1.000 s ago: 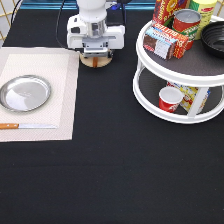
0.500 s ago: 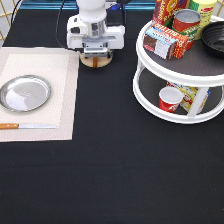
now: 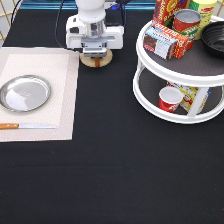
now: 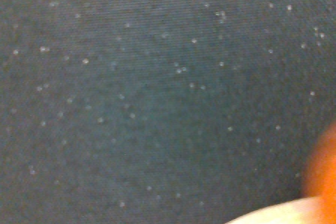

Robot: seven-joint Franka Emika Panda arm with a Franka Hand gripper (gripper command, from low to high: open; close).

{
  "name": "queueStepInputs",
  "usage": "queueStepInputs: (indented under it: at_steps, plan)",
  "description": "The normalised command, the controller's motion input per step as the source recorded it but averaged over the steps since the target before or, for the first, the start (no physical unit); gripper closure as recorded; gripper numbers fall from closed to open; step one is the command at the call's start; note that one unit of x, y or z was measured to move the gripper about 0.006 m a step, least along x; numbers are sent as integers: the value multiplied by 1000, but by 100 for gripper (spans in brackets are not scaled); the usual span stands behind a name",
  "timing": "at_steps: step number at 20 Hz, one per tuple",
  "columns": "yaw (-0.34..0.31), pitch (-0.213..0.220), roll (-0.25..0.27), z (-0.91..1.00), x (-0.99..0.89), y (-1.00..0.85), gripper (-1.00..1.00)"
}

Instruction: Arrange plate and fork

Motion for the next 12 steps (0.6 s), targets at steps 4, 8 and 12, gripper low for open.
queueStepInputs:
  at_steps: [4, 8, 12]
  plan:
    - [0, -30, 20, 0, -98, -116, 100]
    - [0, -50, 53, 68, -185, -234, 100]
    - [-20, -96, 57, 911, -41, -553, 100]
